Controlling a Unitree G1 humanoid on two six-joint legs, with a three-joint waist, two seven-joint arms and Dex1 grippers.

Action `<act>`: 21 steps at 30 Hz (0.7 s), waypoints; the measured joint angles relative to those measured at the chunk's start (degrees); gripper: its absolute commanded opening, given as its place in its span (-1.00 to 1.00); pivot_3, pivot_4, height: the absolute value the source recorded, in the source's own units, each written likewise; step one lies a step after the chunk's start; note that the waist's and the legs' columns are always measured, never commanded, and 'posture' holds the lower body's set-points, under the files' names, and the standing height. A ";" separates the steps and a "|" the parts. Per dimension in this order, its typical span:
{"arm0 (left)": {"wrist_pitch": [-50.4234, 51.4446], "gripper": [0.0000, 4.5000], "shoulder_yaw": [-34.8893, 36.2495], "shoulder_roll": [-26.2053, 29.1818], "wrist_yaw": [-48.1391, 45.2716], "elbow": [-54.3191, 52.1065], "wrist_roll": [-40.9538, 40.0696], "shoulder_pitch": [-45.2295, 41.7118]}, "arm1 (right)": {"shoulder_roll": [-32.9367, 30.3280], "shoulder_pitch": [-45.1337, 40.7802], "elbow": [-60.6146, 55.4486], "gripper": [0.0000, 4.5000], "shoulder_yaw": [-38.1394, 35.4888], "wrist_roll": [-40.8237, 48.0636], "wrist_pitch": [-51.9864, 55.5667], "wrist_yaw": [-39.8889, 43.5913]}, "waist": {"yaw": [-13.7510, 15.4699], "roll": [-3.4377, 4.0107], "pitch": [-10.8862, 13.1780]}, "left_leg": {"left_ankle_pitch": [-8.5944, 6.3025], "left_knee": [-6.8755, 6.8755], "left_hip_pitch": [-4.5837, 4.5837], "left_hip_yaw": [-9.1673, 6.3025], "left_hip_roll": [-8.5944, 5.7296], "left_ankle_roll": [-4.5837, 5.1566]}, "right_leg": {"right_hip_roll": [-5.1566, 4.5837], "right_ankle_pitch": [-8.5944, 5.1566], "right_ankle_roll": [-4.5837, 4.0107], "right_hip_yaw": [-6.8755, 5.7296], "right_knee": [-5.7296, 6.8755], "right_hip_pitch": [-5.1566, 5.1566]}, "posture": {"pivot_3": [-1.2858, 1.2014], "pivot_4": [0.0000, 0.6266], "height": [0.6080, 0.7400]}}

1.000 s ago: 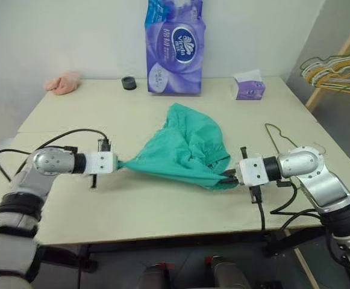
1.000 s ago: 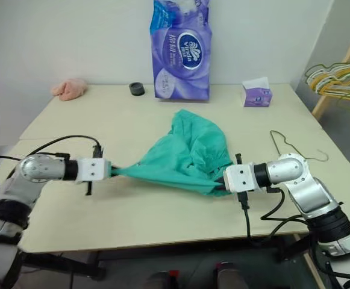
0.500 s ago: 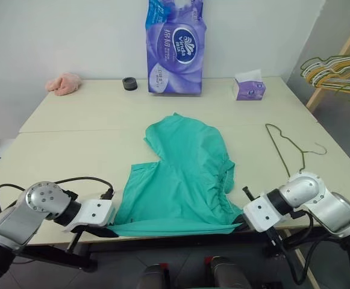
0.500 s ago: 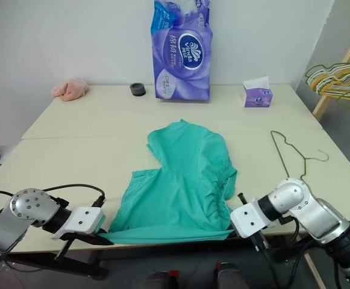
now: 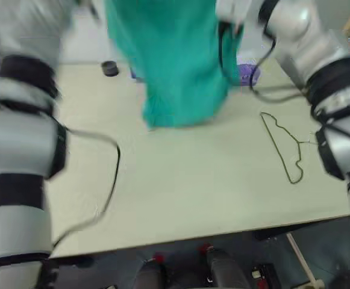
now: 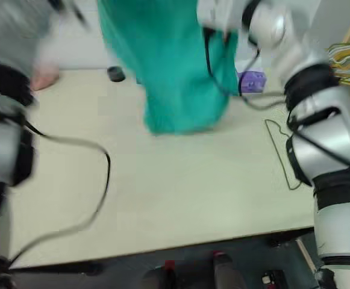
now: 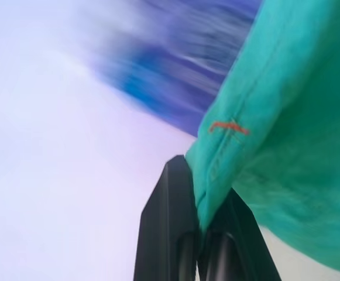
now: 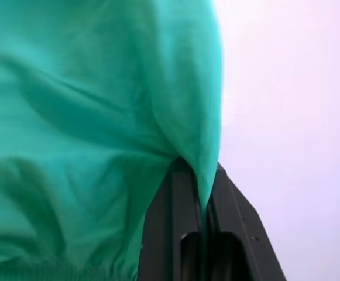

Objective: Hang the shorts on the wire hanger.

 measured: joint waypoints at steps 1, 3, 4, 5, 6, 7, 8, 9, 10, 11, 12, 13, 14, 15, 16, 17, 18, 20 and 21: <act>-2.06 -0.99 -1.22 1.52 3.11 0.06 2.42 -0.50 | -1.03 0.32 0.47 -1.00 -0.64 -0.48 -2.06 -2.62 | 0.09 0.56 -0.39 | -0.31 -0.12 0.68 0.00 0.00 0.53 | 0.02 -0.15 0.18 -0.10 -0.35 0.69 | -0.05 -0.77 1.00; -6.35 -0.99 -4.47 3.88 6.05 0.64 7.32 1.56 | -2.55 3.86 0.96 -1.00 -1.86 -1.19 -6.44 -5.55 | 0.23 0.72 -0.56 | -0.95 -0.73 1.82 0.27 -0.27 1.24 | -0.24 -1.28 0.78 -0.03 -0.80 2.04 | -0.05 -0.76 1.00; -8.08 -0.99 -5.49 4.11 5.66 0.90 8.64 3.64 | -2.54 6.02 1.21 -1.00 -2.04 -1.15 -8.13 -5.28 | 0.26 0.72 -0.56 | -1.36 -0.63 2.04 0.39 -0.39 1.26 | -0.31 -1.94 0.54 0.05 -0.88 2.37 | -0.05 -0.75 1.00; -9.75 -0.99 -6.67 4.04 4.36 1.82 9.89 6.99 | -1.71 8.97 1.62 -1.00 -2.51 -0.89 -9.74 -4.05 | -0.05 0.71 -0.53 | -1.54 -0.61 2.11 0.38 -0.60 1.25 | -0.45 -2.09 0.50 0.16 -0.50 2.28 | -0.04 -0.74 1.00; -11.37 -0.99 -7.19 3.74 1.77 2.21 10.26 10.54 | -0.57 12.02 1.82 -1.00 -2.80 -0.20 -11.02 -1.63 | -0.61 0.67 -0.48 | -1.54 -0.61 2.03 0.38 -0.72 1.25 | -0.49 -2.06 0.52 0.15 -0.35 2.17 | -0.04 -0.73 1.00; -12.94 -0.99 -7.50 3.45 -1.42 2.69 10.27 14.53 | 0.53 15.28 1.94 -1.00 -2.87 0.54 -12.19 1.18 | -1.27 0.68 -0.46 | -1.54 -0.51 1.94 0.36 -0.79 1.24 | -0.56 -2.00 0.59 0.13 -0.23 2.15 | -0.04 -0.72 1.00; -14.53 -0.99 -7.16 3.25 -5.82 2.66 9.43 19.01 | 1.25 18.66 1.67 -1.00 -3.14 1.16 -13.31 4.62 | -1.65 0.70 -0.45 | -1.53 -0.34 1.81 0.35 -0.81 1.23 | -0.57 -1.74 0.70 0.12 -0.25 2.08 | -0.04 -0.72 1.00; -15.90 -0.99 -6.23 3.15 -11.19 2.12 7.31 23.97 | 1.55 22.32 0.82 -1.00 -3.24 2.17 -14.11 8.41 | -2.03 0.71 -0.45 | -1.53 0.01 1.73 0.31 -0.82 1.23 | -0.57 -1.63 0.78 0.06 -0.28 2.17 | -0.04 -0.71 1.00; -16.83 -0.99 -5.61 3.05 -15.69 2.03 5.51 28.33 | 1.72 25.39 0.05 -1.00 -3.14 2.81 -14.89 11.43 | -2.39 0.74 -0.43 | -1.54 0.41 1.76 0.17 -0.81 1.24 | -0.56 -1.63 0.79 0.03 -0.28 2.36 | -0.04 -0.70 1.00; -17.61 -0.99 -4.04 3.02 -22.44 0.66 1.89 34.56 | 1.71 29.62 -2.55 -1.00 -2.88 3.18 -15.84 15.34 | -2.77 0.74 -0.43 | -1.56 0.48 1.86 0.17 -0.85 1.26 | -0.57 -1.52 0.92 0.01 -0.32 2.51 | -0.04 -0.69 1.00; -17.66 -0.99 -2.08 3.29 -31.44 -3.25 -3.30 42.75 | 1.67 35.39 -7.32 -1.00 -2.41 4.89 -16.84 20.56 | -3.27 0.74 -0.43 | -1.56 0.58 1.86 0.16 -0.86 1.29 | -0.57 -1.32 1.00 0.04 -0.36 2.60 | -0.04 -0.69 1.00; -17.36 -0.99 -1.84 3.41 -36.41 -5.08 -5.85 47.64 | 1.67 38.88 -9.79 -1.00 -1.76 5.66 -17.44 23.45 | -3.72 0.76 -0.39 | -1.60 0.86 1.78 0.07 -0.85 1.36 | -0.57 -1.29 1.02 0.06 -0.34 2.63 | -0.04 -0.69 1.00; -15.34 -0.99 -1.47 3.78 -42.61 -9.28 -9.32 53.37 | 1.59 42.94 -13.47 -1.00 -1.34 7.08 -17.04 27.36 | -4.16 0.77 -0.22 | -1.70 1.31 1.60 -0.09 -0.83 1.54 | -0.57 -1.29 1.03 0.08 -0.23 2.57 | -0.03 -0.69 1.00; -12.08 -0.99 -0.69 4.81 -49.08 -15.46 -12.91 59.08 | 1.09 46.98 -18.24 -1.00 -1.24 8.95 -15.73 31.94 | -4.32 0.74 -0.01 | -1.74 1.42 1.54 -0.16 -0.84 1.62 | -0.57 -1.14 1.03 0.08 -0.21 2.56 | -0.03 -0.69 1.00; -9.77 -0.99 0.53 6.14 -52.25 -20.13 -15.69 61.65 | 0.24 49.16 -22.01 -1.00 -1.24 10.49 -14.45 34.96 | -4.25 0.68 0.12 | -1.75 1.47 1.51 -0.28 -0.82 1.72 | -0.57 -1.01 1.02 0.07 -0.23 2.55 | -0.03 -0.68 1.00; -6.63 -0.99 1.44 8.70 -56.60 -25.75 -18.06 63.92 | -0.96 51.14 -26.87 -1.00 -1.28 12.66 -12.29 38.99 | -4.17 0.65 0.14 | -1.78 1.48 1.55 -0.38 -0.81 1.96 | -0.55 -0.89 0.99 0.02 -0.25 2.63 | -0.03 -0.68 1.00; -3.66 -0.99 2.94 11.10 -60.11 -30.80 -20.34 65.71 | -2.70 52.87 -32.39 -1.00 -1.39 15.29 -10.11 42.93 | -4.03 0.66 0.14 | -1.75 1.47 1.70 -0.39 -0.82 2.06 | -0.49 -0.84 0.97 0.00 -0.20 2.77 | -0.03 -0.68 1.00; 2.07 -0.99 5.72 15.11 -65.99 -40.39 -24.68 69.19 | -6.29 56.28 -42.62 -1.00 -1.56 19.85 -5.89 49.68 | -3.66 0.69 0.16 | -1.78 1.44 2.28 -0.62 -0.79 2.15 | -0.44 -0.83 0.95 -0.20 -0.27 3.50 | -0.04 -0.68 1.00; 5.90 -0.99 7.04 17.62 -70.00 -46.65 -27.81 72.39 | -8.84 59.01 -48.85 -1.00 -1.56 22.51 -2.92 53.85 | -3.27 0.72 0.18 | -1.84 1.35 2.91 -0.68 -0.75 2.23 | -0.42 -0.88 0.91 -0.25 -0.36 4.07 | -0.04 -0.67 1.00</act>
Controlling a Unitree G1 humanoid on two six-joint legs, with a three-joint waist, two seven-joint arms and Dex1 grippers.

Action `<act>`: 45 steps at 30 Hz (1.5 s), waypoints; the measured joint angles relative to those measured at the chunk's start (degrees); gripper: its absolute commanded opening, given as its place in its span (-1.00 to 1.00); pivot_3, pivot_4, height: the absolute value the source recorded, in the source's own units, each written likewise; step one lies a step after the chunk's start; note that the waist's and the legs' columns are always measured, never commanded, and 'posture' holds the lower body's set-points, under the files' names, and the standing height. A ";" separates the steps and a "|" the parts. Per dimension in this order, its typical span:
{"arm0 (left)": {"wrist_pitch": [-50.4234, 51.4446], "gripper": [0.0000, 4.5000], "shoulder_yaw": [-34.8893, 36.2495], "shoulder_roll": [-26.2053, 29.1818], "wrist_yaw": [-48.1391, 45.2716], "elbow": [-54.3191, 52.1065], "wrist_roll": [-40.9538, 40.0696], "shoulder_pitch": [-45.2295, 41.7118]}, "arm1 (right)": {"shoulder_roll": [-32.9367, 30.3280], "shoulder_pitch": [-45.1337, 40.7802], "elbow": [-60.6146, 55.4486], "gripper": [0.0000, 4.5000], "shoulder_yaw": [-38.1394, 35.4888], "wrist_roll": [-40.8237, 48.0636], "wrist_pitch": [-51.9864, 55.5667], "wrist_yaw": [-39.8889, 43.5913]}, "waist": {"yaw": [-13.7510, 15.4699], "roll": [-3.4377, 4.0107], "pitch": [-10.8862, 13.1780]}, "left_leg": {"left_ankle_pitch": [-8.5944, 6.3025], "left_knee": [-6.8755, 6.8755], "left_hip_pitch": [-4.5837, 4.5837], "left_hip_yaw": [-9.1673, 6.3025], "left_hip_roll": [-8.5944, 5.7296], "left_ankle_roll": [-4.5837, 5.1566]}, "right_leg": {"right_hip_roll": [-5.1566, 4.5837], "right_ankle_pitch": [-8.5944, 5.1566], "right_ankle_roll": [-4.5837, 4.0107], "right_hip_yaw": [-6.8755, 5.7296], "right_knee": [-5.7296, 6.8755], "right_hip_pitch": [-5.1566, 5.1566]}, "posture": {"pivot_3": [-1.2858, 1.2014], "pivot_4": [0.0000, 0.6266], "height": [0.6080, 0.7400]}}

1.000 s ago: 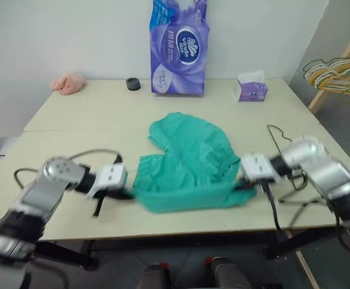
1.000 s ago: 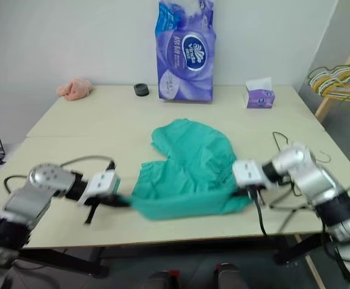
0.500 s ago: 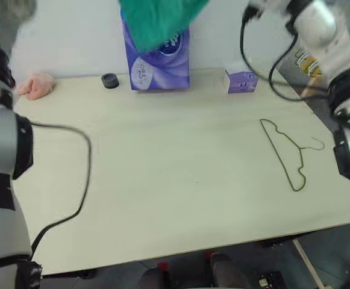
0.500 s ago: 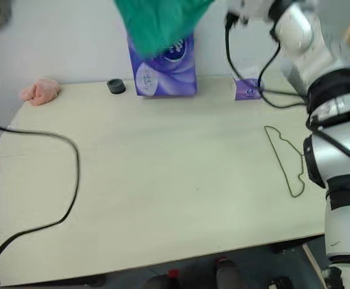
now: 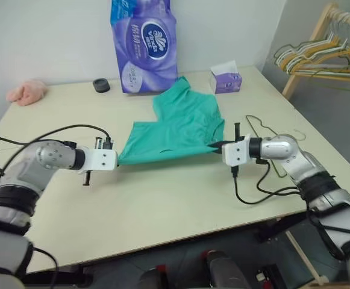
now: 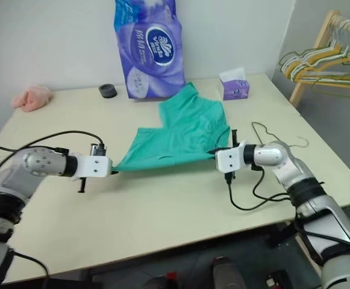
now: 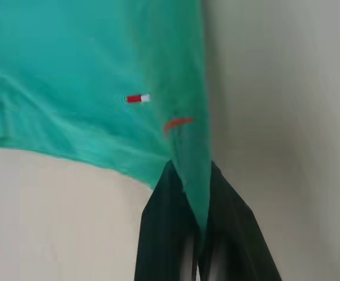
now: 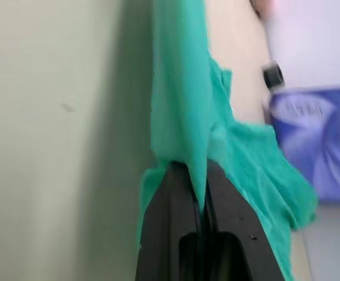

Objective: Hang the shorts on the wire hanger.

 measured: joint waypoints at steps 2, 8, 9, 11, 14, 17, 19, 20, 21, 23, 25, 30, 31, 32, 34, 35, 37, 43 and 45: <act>6.45 -0.99 1.26 2.80 -5.43 -8.65 -5.04 5.28 | -2.83 3.79 -7.00 -1.00 -0.02 3.17 5.23 4.87 | 0.82 0.07 0.12 | -0.11 -0.10 0.86 0.05 0.00 0.14 | 0.06 -0.09 -0.06 0.00 -0.05 0.82 | -0.04 -0.67 1.00; 20.60 -0.99 4.46 9.09 -15.12 -24.91 -15.37 17.50 | -7.50 12.69 -20.74 -1.00 -0.42 8.82 19.44 12.41 | 3.56 0.05 0.48 | -0.12 -0.04 1.07 -0.01 0.05 0.16 | 0.05 -0.25 -0.10 -0.16 -0.04 1.08 | -0.04 -0.67 1.00; 21.36 -0.99 5.21 9.92 -15.70 -25.61 -15.89 18.75 | -8.14 13.62 -21.66 -1.00 -0.48 9.13 20.50 13.06 | 3.80 0.05 0.48 | -0.12 -0.04 1.07 -0.01 0.05 0.16 | 0.05 -0.25 -0.12 -0.16 -0.04 1.08 | -0.04 -0.66 1.00; 22.88 -0.99 6.98 10.91 -16.51 -27.98 -17.29 21.85 | -9.20 15.52 -24.16 -1.00 -0.52 9.37 22.14 14.41 | 4.42 0.05 0.54 | -0.12 -0.04 1.07 0.01 0.05 0.16 | 0.05 -0.26 -0.11 -0.16 -0.04 1.07 | -0.04 -0.66 1.00; 24.75 -0.99 7.87 11.27 -17.22 -31.53 -19.03 25.86 | -11.48 18.00 -27.14 -1.00 -0.48 9.51 23.95 16.73 | 5.38 -0.01 0.75 | -0.12 -0.04 1.07 0.11 0.05 0.17 | 0.05 -0.36 0.04 -0.13 -0.05 1.05 | -0.04 -0.66 1.00; 25.84 -0.99 8.40 11.27 -17.38 -34.52 -19.89 28.84 | -13.57 19.71 -29.85 -1.00 -0.47 9.62 26.05 18.94 | 5.66 -0.10 0.90 | -0.11 -0.01 1.07 0.11 0.06 0.17 | 0.05 -0.38 0.08 -0.13 -0.05 1.06 | -0.04 -0.66 1.00; 26.05 -0.99 8.60 11.26 -17.28 -35.34 -20.01 29.95 | -14.02 20.60 -31.21 -1.00 -0.47 9.62 27.47 19.91 | 5.68 -0.12 0.94 | -0.11 -0.01 1.07 0.11 0.07 0.17 | 0.06 -0.40 0.09 -0.14 -0.05 1.06 | -0.04 -0.66 1.00; 25.97 -0.99 8.67 11.25 -17.09 -35.40 -19.97 30.26 | -14.07 20.71 -31.67 -1.00 -0.46 9.54 28.06 20.17 | 5.68 -0.10 0.96 | -0.11 -0.01 1.07 0.12 0.07 0.17 | 0.06 -0.40 0.09 -0.14 -0.05 1.05 | -0.04 -0.66 1.00; 25.83 -0.99 8.84 11.22 -16.90 -35.43 -19.91 30.65 | -14.12 20.71 -32.02 -1.00 -0.46 9.44 28.54 20.32 | 5.68 -0.10 0.97 | -0.11 -0.01 1.07 0.14 0.07 0.17 | 0.06 -0.41 0.09 -0.14 -0.05 1.05 | -0.04 -0.66 1.00; 25.66 -0.82 9.35 11.15 -16.71 -35.77 -19.77 31.74 | -14.46 20.74 -32.78 -0.79 -0.38 9.18 29.57 21.17 | 5.67 -0.09 0.99 | -0.11 -0.02 1.06 0.17 0.07 0.17 | 0.06 -0.41 0.09 -0.16 -0.06 1.02 | -0.04 -0.66 1.00; 25.83 -0.61 9.76 11.35 -16.73 -36.05 -18.90 34.25 | -16.10 20.83 -33.09 -0.56 -0.40 8.95 31.18 22.67 | 5.63 -0.07 1.10 | -0.12 -0.03 1.05 0.29 0.07 0.17 | 0.06 -0.41 0.09 -0.16 -0.08 0.99 | -0.04 -0.66 1.00; 26.64 0.07 10.07 11.21 -16.87 -36.52 -18.97 35.41 | -17.48 20.53 -34.97 0.19 -0.80 10.10 35.70 25.68 | 5.63 -0.22 1.27 | -0.12 -0.02 1.05 0.30 0.10 0.17 | 0.05 -0.41 0.10 -0.15 -0.08 0.96 | -0.04 -0.66 1.00; 27.29 0.19 10.38 11.04 -16.91 -36.66 -19.32 35.31 | -17.63 20.44 -35.60 0.33 -1.31 11.07 36.80 26.06 | 5.63 -0.21 1.29 | -0.12 -0.02 1.04 0.30 0.10 0.17 | 0.04 -0.41 0.10 -0.15 -0.08 0.96 | -0.04 -0.66 1.00; 28.09 0.34 10.77 10.91 -17.00 -36.82 -20.10 35.07 | -17.68 20.05 -36.56 0.50 -2.14 12.67 38.50 26.48 | 5.63 -0.22 1.32 | -0.12 -0.03 1.04 0.30 0.11 0.17 | 0.04 -0.41 0.10 -0.16 -0.08 0.96 | -0.05 -0.66 1.00; 30.66 0.61 12.02 10.16 -17.12 -37.84 -22.87 34.10 | -17.32 18.17 -38.56 0.80 -4.59 17.63 42.96 27.06 | 5.61 -0.21 1.36 | -0.12 -0.03 1.03 0.29 0.14 0.17 | 0.00 -0.41 0.11 -0.15 -0.08 0.95 | -0.05 -0.67 1.00; 32.37 0.75 12.86 9.07 -16.99 -37.95 -24.66 32.95 | -16.66 17.12 -39.39 0.94 -6.35 20.66 45.67 27.03 | 5.61 -0.21 1.37 | -0.12 -0.02 1.04 0.29 0.15 0.17 | -0.02 -0.41 0.11 -0.14 -0.08 0.95 | -0.05 -0.67 1.00; 35.71 0.98 14.34 6.56 -16.00 -37.87 -27.95 29.51 | -14.91 14.87 -40.59 1.00 -9.44 25.70 50.74 26.33 | 5.62 -0.24 1.39 | -0.12 -0.02 1.02 0.20 0.20 0.16 | -0.02 -0.40 0.10 -0.15 -0.09 0.96 | -0.05 -0.67 1.00; 39.91 0.98 17.44 -10.03 0.19 -30.82 -28.35 15.46 | -6.01 11.35 -36.72 1.00 -15.51 30.18 57.96 16.42 | 6.29 -0.27 1.32 | -0.09 0.03 0.97 -0.06 0.15 0.13 | 0.00 -0.15 -0.13 -0.24 -0.16 1.07 | -0.05 -0.70 1.00; 38.05 0.98 17.00 -14.63 7.13 -26.35 -23.73 12.87 | -2.42 11.81 -33.56 1.00 -15.92 27.06 55.99 10.24 | 6.44 -0.33 1.27 | -0.09 0.02 0.97 -0.01 0.13 0.12 | 0.00 -0.12 -0.15 -0.17 -0.19 1.05 | -0.05 -0.70 1.00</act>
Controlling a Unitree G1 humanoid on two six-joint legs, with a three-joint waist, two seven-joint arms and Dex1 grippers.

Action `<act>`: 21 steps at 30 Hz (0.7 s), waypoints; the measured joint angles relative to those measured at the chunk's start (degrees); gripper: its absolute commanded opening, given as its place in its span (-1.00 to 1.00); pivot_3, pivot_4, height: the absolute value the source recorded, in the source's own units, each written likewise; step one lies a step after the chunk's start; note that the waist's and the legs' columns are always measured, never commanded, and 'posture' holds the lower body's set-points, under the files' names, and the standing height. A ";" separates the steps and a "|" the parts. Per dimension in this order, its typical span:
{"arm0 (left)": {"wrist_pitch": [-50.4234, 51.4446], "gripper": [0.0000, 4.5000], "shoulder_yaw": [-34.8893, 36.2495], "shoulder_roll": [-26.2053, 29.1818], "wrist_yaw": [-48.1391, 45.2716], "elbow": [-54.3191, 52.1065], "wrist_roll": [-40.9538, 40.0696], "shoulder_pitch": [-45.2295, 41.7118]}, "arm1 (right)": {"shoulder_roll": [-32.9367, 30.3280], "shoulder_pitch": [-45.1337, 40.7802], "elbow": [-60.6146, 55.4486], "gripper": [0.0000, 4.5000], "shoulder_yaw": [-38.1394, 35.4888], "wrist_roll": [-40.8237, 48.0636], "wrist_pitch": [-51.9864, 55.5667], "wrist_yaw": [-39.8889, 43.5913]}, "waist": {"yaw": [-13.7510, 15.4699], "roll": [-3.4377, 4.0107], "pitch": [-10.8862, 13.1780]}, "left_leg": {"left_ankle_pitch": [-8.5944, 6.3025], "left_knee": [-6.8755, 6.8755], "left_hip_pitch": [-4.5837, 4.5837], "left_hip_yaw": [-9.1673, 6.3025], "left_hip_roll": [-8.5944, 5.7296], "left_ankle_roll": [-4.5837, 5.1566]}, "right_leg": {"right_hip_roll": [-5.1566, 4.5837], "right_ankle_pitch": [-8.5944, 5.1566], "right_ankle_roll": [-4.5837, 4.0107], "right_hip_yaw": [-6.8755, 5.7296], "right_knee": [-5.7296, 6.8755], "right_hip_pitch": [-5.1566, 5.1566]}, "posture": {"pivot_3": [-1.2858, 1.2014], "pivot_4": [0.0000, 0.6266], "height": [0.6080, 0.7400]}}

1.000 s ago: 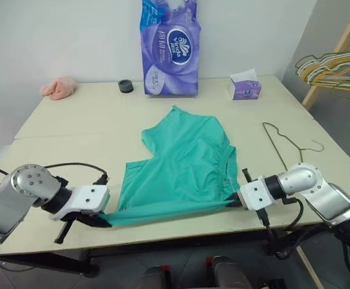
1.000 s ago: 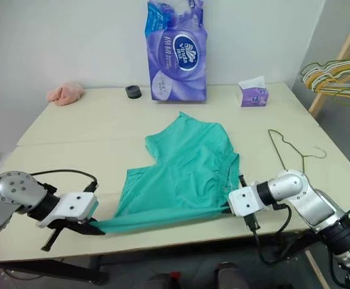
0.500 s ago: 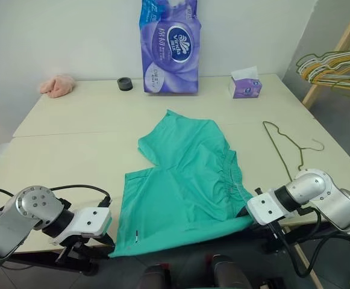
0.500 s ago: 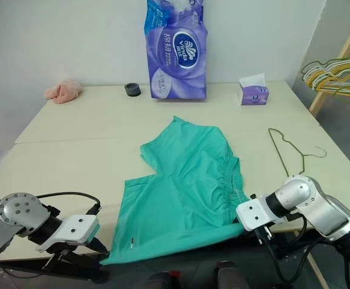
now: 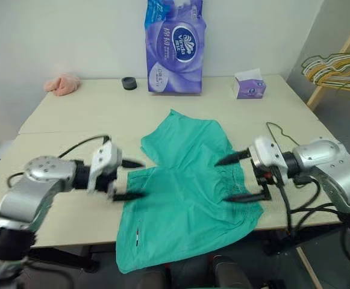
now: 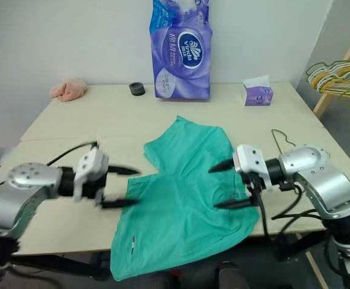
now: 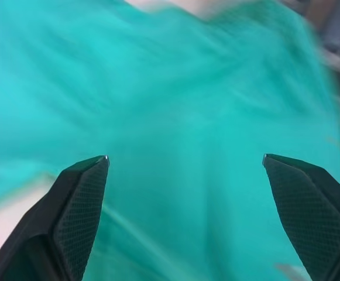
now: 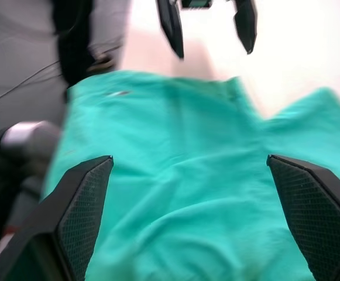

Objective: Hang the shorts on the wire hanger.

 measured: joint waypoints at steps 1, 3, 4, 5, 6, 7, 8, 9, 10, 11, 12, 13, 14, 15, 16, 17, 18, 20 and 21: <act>-1.09 0.98 -0.26 -1.56 2.31 1.63 1.85 -0.68 | 1.03 0.67 1.27 1.00 0.02 -2.05 -1.09 -2.51 | -0.02 0.00 0.00 | 0.00 -0.01 -0.03 0.03 -0.04 0.00 | -0.01 0.00 0.00 0.03 0.00 -0.03 | -0.06 -0.70 1.00; -4.18 0.98 -1.62 -5.78 7.62 4.98 6.28 -1.43 | 3.73 3.14 4.76 1.00 0.38 -7.65 -3.72 -9.36 | 0.15 0.00 -0.01 | -0.01 -0.03 -0.10 0.09 -0.10 -0.01 | -0.06 0.04 0.05 0.07 -0.02 -0.10 | -0.06 -0.70 1.00; -4.82 0.98 -2.31 -7.34 9.28 6.19 7.48 -1.43 | 5.01 4.23 6.15 1.00 0.43 -9.49 -4.53 -12.02 | 0.22 0.00 -0.01 | -0.01 -0.04 -0.18 0.12 -0.11 -0.01 | -0.07 0.06 0.06 0.09 -0.03 -0.19 | -0.07 -0.70 1.00; -4.79 0.98 -2.42 -8.57 10.01 6.79 7.77 -1.42 | 5.80 4.98 6.81 1.00 0.36 -10.72 -4.77 -13.89 | 0.26 0.00 -0.01 | -0.01 -0.04 -0.27 0.18 -0.12 -0.01 | -0.07 0.07 0.09 0.15 -0.02 -0.32 | -0.07 -0.70 1.00; -4.72 0.98 -2.60 -9.58 10.35 6.82 7.76 -1.41 | 6.24 5.81 7.20 1.00 0.30 -11.37 -4.94 -15.46 | 0.28 -0.01 -0.01 | -0.01 -0.02 -0.51 0.25 -0.12 -0.01 | -0.08 0.08 0.10 0.21 0.07 -0.61 | -0.07 -0.70 1.00; -4.40 0.98 -2.61 -10.41 10.05 6.42 7.20 -1.31 | 6.75 6.86 7.39 1.00 -0.10 -11.82 -4.94 -17.15 | 0.28 0.00 -0.02 | 0.01 0.01 -0.77 0.24 -0.12 -0.03 | -0.09 0.11 0.11 0.21 0.08 -0.86 | -0.07 -0.70 1.00; -4.20 0.98 -2.61 -10.78 9.38 5.54 6.42 -1.05 | 7.27 7.82 7.50 1.00 -1.13 -11.76 -4.65 -18.46 | 0.25 0.00 -0.02 | 0.02 0.04 -0.96 0.24 -0.12 -0.05 | -0.12 0.11 0.11 0.21 0.10 -1.04 | -0.07 -0.70 1.00; -4.04 0.98 -2.63 -10.86 8.57 4.41 5.66 -0.74 | 7.42 8.64 7.56 1.00 -2.37 -11.62 -4.27 -19.47 | 0.26 0.00 -0.01 | 0.02 0.04 -1.08 0.25 -0.12 -0.06 | -0.15 0.11 0.10 0.23 0.10 -1.16 | -0.07 -0.70 1.00; -3.73 0.98 -2.63 -10.86 7.50 3.12 4.81 -0.40 | 7.43 9.35 7.69 1.00 -3.84 -11.25 -3.58 -20.48 | 0.25 0.00 -0.02 | 0.02 0.03 -1.09 0.25 -0.12 -0.06 | -0.16 0.11 0.10 0.23 0.09 -1.17 | -0.07 -0.70 1.00; -3.15 0.98 -2.64 -10.86 6.36 1.68 3.80 -0.04 | 7.47 10.08 7.73 1.00 -5.71 -10.63 -2.78 -21.40 | 0.26 0.01 -0.02 | 0.02 0.02 -1.08 0.26 -0.12 -0.05 | -0.16 0.11 0.10 0.23 0.08 -1.17 | -0.07 -0.70 1.00; -2.85 0.98 -2.66 -10.86 5.54 0.68 3.01 0.21 | 7.51 10.64 7.82 1.00 -7.34 -10.25 -2.03 -22.20 | 0.26 0.01 -0.02 | 0.01 0.02 -1.07 0.26 -0.11 -0.04 | -0.16 0.11 0.10 0.22 0.07 -1.15 | -0.07 -0.70 1.00; -2.20 0.98 -2.66 -10.86 4.70 -0.24 2.21 0.31 | 7.75 11.17 8.12 1.00 -9.26 -9.49 -1.22 -23.17 | 0.25 0.01 -0.02 | 0.00 0.02 -1.06 0.25 -0.11 -0.02 | -0.14 0.11 0.10 0.21 0.07 -1.13 | -0.08 -0.70 1.00; -1.69 0.98 -2.66 -10.86 4.18 -0.84 1.56 0.24 | 7.95 11.44 8.79 1.00 -11.03 -8.62 -0.49 -24.03 | 0.22 0.01 -0.02 | 0.00 0.02 -1.01 0.25 -0.12 -0.02 | -0.10 0.13 0.08 0.21 0.08 -1.09 | -0.08 -0.70 1.00; -1.05 0.98 -2.65 -10.86 3.68 -1.30 0.83 0.07 | 7.97 11.73 9.46 1.00 -12.46 -8.45 -0.14 -24.85 | 0.20 0.01 -0.02 | 0.00 0.02 -0.96 0.26 -0.12 -0.01 | -0.06 0.14 0.08 0.21 0.08 -1.04 | -0.08 -0.70 1.00; 0.70 0.98 -2.66 -10.86 3.34 -1.39 -0.05 -0.79 | 8.01 11.76 11.15 1.00 -14.14 -8.49 -0.04 -26.29 | 0.15 0.01 -0.01 | 0.01 0.02 -0.89 0.26 -0.12 0.00 | 0.01 0.14 0.08 0.19 0.08 -0.94 | -0.08 -0.70 1.00; 1.57 0.98 -2.64 -10.82 3.22 -1.56 -0.43 -1.35 | 7.98 11.76 12.45 1.00 -15.30 -8.56 -0.03 -27.24 | 0.06 0.01 -0.01 | 0.02 0.02 -0.85 0.27 -0.12 0.01 | 0.03 0.14 0.08 0.20 0.06 -0.90 | -0.08 -0.71 1.00; 2.16 0.98 -2.77 -10.69 2.95 -1.80 -0.45 -2.05 | 7.92 11.71 14.12 1.00 -16.54 -8.71 -0.03 -28.69 | -0.08 0.01 -0.01 | 0.03 0.02 -0.73 0.32 -0.13 0.03 | 0.05 0.14 0.09 0.23 0.06 -0.79 | -0.08 -0.71 1.00; 2.38 0.98 -3.60 -10.52 2.54 -2.59 -0.15 -3.35 | 7.87 11.02 17.50 1.00 -18.17 -9.63 0.17 -31.96 | -0.33 0.01 -0.01 | 0.04 0.02 -0.51 0.43 -0.14 0.05 | 0.07 0.15 0.12 0.26 0.05 -0.59 | -0.08 -0.71 1.00; 2.32 0.98 -3.95 -10.74 2.65 -2.92 0.02 -4.03 | 7.75 10.29 19.16 1.00 -18.61 -10.63 0.44 -33.64 | -0.50 0.01 -0.01 | 0.06 0.02 -0.45 0.53 -0.15 0.08 | 0.08 0.17 0.16 0.28 0.05 -0.57 | -0.09 -0.72 1.00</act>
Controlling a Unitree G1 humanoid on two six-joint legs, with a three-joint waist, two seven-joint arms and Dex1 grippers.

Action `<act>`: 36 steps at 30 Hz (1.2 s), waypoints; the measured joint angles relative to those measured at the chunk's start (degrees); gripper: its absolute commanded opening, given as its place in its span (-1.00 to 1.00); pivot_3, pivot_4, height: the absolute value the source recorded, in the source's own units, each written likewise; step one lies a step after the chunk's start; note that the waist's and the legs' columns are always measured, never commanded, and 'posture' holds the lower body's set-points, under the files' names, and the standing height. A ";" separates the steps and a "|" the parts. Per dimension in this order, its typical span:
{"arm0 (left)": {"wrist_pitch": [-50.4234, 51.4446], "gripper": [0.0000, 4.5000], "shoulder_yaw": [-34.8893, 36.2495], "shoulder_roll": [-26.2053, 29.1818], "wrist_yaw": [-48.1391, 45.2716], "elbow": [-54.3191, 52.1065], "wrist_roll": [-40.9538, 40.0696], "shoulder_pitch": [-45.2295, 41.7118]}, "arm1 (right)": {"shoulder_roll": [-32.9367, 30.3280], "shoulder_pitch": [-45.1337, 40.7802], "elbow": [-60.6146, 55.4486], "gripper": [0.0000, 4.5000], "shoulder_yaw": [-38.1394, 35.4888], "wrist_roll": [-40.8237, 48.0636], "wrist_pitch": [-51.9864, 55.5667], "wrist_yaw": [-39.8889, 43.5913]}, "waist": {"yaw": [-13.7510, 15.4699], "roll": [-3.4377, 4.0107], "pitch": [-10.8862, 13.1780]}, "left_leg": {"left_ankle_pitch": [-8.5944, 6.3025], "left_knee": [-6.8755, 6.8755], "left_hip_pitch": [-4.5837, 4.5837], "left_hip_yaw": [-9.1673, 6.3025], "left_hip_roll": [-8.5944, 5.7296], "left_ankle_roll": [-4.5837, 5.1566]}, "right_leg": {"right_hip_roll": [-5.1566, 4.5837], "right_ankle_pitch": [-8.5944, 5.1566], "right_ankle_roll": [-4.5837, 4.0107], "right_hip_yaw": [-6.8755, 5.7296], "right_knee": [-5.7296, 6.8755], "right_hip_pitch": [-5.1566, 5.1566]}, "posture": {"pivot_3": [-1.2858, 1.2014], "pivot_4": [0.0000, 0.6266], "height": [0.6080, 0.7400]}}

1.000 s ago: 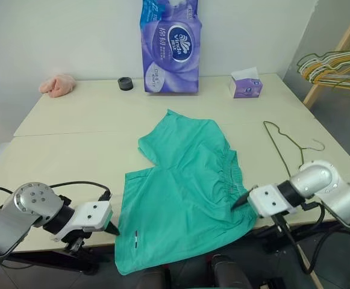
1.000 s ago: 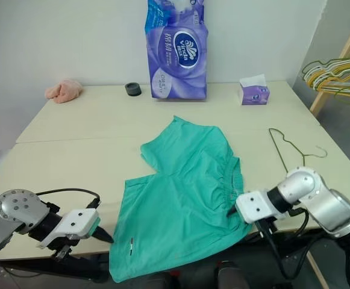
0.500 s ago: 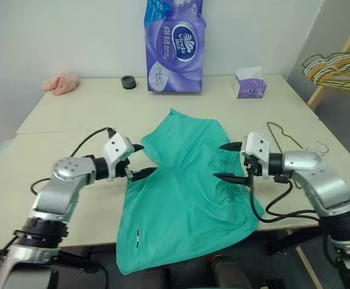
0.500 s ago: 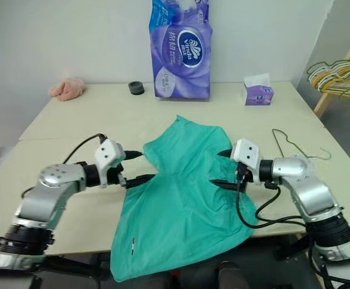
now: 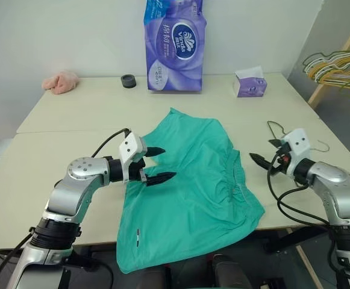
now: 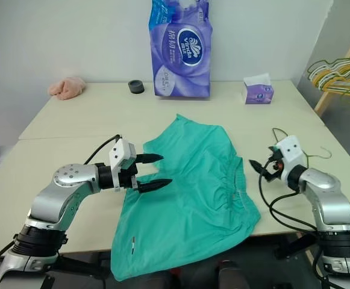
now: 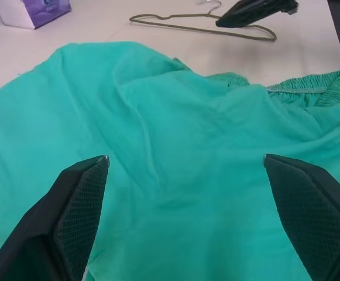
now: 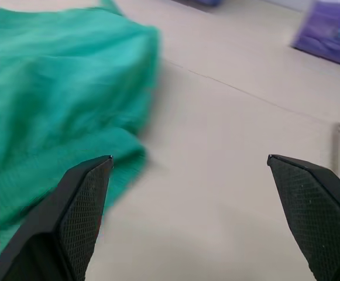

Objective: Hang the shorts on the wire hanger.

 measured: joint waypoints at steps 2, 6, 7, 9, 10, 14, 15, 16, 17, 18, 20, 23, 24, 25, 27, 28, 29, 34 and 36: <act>-0.75 0.98 -0.45 -1.53 1.37 -0.06 0.99 -1.92 | -0.77 -1.88 4.44 1.00 -0.42 -1.95 0.12 -3.13 | -0.35 0.00 0.00 | 0.02 0.00 0.05 0.08 -0.02 0.04 | 0.00 0.04 0.08 0.06 -0.03 0.03 | -0.09 -0.73 1.00; -2.09 0.98 -0.90 -3.31 3.36 -0.40 2.47 -4.66 | -1.92 -5.98 13.19 1.00 -1.00 -4.16 0.20 -6.28 | -1.01 0.02 -0.01 | 0.02 -0.06 0.04 0.11 -0.01 0.04 | 0.00 0.05 0.08 0.15 -0.08 0.01 | -0.09 -0.74 1.00; -2.08 0.98 -1.07 -3.40 3.31 -0.48 2.52 -5.14 | -2.02 -7.27 15.98 1.00 -1.30 -4.66 0.19 -6.97 | -1.31 0.02 -0.02 | 0.02 -0.06 0.04 0.13 -0.01 0.04 | 0.01 0.05 0.08 0.19 -0.09 0.00 | -0.09 -0.74 1.00; -2.07 0.98 -1.58 -3.27 3.03 -0.75 2.53 -5.79 | -2.42 -10.64 22.71 1.00 -1.36 -5.24 0.14 -8.12 | -1.99 0.05 -0.03 | 0.02 -0.06 0.03 0.16 -0.02 0.04 | 0.00 0.06 0.09 0.23 -0.13 0.00 | -0.09 -0.74 1.00; -2.10 0.98 -1.90 -3.12 2.57 -0.79 2.68 -5.86 | -2.48 -12.62 26.58 1.00 -1.37 -5.59 0.02 -8.54 | -2.34 0.05 -0.03 | 0.02 -0.07 0.03 0.17 -0.02 0.04 | 0.00 0.06 0.10 0.24 -0.14 0.00 | -0.09 -0.74 1.00; -2.32 0.98 -2.75 -2.34 0.79 -0.96 3.30 -5.69 | -2.67 -18.00 39.87 1.00 -0.85 -7.07 -1.51 -8.22 | -3.07 0.05 -0.03 | 0.02 -0.09 0.01 0.15 -0.01 0.05 | 0.01 0.07 0.11 0.29 -0.19 0.00 | -0.08 -0.73 1.00; -2.32 0.98 -2.79 -2.08 0.56 -1.08 3.34 -5.62 | -2.64 -18.95 42.39 1.00 -0.71 -7.15 -2.40 -7.57 | -3.39 0.05 -0.03 | 0.02 -0.09 0.00 0.13 -0.01 0.05 | 0.01 0.07 0.11 0.30 -0.20 0.01 | -0.08 -0.74 1.00; -2.32 0.98 -2.80 -1.88 0.32 -1.12 3.35 -5.61 | -2.69 -20.29 44.45 1.00 -0.38 -7.36 -2.86 -6.82 | -3.71 0.05 -0.04 | 0.02 -0.09 0.01 0.13 -0.02 0.05 | 0.01 0.08 0.12 0.30 -0.21 0.04 | -0.08 -0.74 1.00; -2.35 0.98 -2.81 -1.82 -0.07 -1.25 3.36 -5.60 | -2.71 -21.75 46.86 1.00 -0.08 -7.45 -3.29 -6.00 | -3.86 0.04 -0.05 | 0.02 -0.09 0.01 0.10 -0.01 0.05 | 0.01 0.08 0.13 0.29 -0.23 0.07 | -0.08 -0.73 1.00; -2.40 0.98 -2.82 -1.80 -0.37 -1.36 3.37 -5.60 | -2.83 -22.72 48.64 1.00 0.03 -7.46 -3.58 -5.42 | -3.94 0.03 -0.05 | 0.01 -0.09 0.01 0.09 -0.01 0.05 | 0.01 0.08 0.13 0.29 -0.26 0.08 | -0.08 -0.73 1.00; -2.70 1.00 -2.82 -1.73 -0.57 -1.45 3.41 -5.59 | -3.03 -24.59 51.94 0.83 0.19 -7.42 -3.71 -4.35 | -4.11 0.00 -0.08 | 0.01 -0.09 0.02 0.08 -0.01 0.05 | 0.01 0.09 0.14 0.29 -0.28 0.10 | -0.08 -0.73 1.00; -3.08 1.00 -2.84 -1.43 -0.95 -1.45 3.57 -5.53 | -3.03 -26.55 55.10 0.46 1.50 -8.04 -3.12 -3.73 | -4.11 -0.13 -0.21 | 0.01 -0.09 0.03 0.04 -0.01 0.05 | 0.01 0.09 0.14 0.28 -0.29 0.14 | -0.08 -0.74 1.00; -3.13 1.00 -2.84 -1.38 -1.15 -1.45 3.68 -5.48 | -3.02 -26.95 55.65 0.29 2.18 -8.71 -2.71 -3.85 | -4.09 -0.23 -0.33 | 0.01 -0.09 0.08 0.02 -0.01 0.05 | 0.01 0.09 0.14 0.27 -0.31 0.20 | -0.08 -0.74 1.00; -3.15 1.00 -2.84 -1.38 -1.25 -1.45 3.72 -5.40 | -3.02 -27.36 56.37 0.14 2.66 -9.22 -2.46 -4.21 | -3.99 -0.33 -0.39 | 0.01 -0.09 0.19 -0.04 0.00 0.05 | 0.00 0.09 0.14 0.22 -0.39 0.37 | -0.08 -0.74 1.00; -3.23 1.00 -2.84 -1.33 -1.30 -1.45 3.87 -5.22 | -2.78 -27.65 57.62 -0.19 2.83 -9.30 -2.22 -5.74 | -3.67 -0.35 -0.47 | -0.03 -0.16 0.51 -0.32 0.04 0.10 | 0.01 0.15 0.24 -0.09 -0.93 1.05 | -0.08 -0.74 1.00; -3.28 1.00 -2.84 -1.26 -1.30 -1.45 3.96 -5.20 | -2.55 -27.84 58.05 -0.32 2.67 -9.25 -2.15 -6.62 | -3.59 -0.38 -0.52 | -0.05 -0.14 0.51 -0.35 0.02 0.14 | -0.02 0.19 0.30 -0.13 -1.04 1.13 | -0.08 -0.74 1.00; -3.30 1.00 -2.84 -1.26 -1.30 -1.45 4.07 -5.17 | -2.24 -28.11 58.65 -0.49 2.08 -9.17 -2.13 -7.77 | -3.50 -0.42 -0.56 | -0.07 -0.13 0.50 -0.35 -0.01 0.18 | -0.04 0.24 0.38 -0.13 -1.17 1.19 | -0.08 -0.74 1.00; -3.42 1.00 -2.55 -1.23 -0.82 -0.71 4.60 -4.40 | -1.82 -28.34 59.33 -0.99 0.21 -9.00 -2.67 -11.88 | -3.21 -0.41 -0.65 | -0.10 -0.12 0.43 -0.38 -0.05 0.24 | -0.10 0.44 0.48 -0.14 -1.65 1.34 | -0.08 -0.74 1.00; -3.86 1.00 -1.92 -1.19 0.18 1.18 5.05 -4.38 | -1.85 -27.84 58.81 -0.99 -0.09 -9.14 -3.62 -12.40 | -3.21 -0.39 -0.64 | -0.12 -0.12 0.40 -0.35 -0.05 0.26 | -0.10 0.46 0.51 -0.12 -1.73 1.34 | -0.08 -0.73 1.00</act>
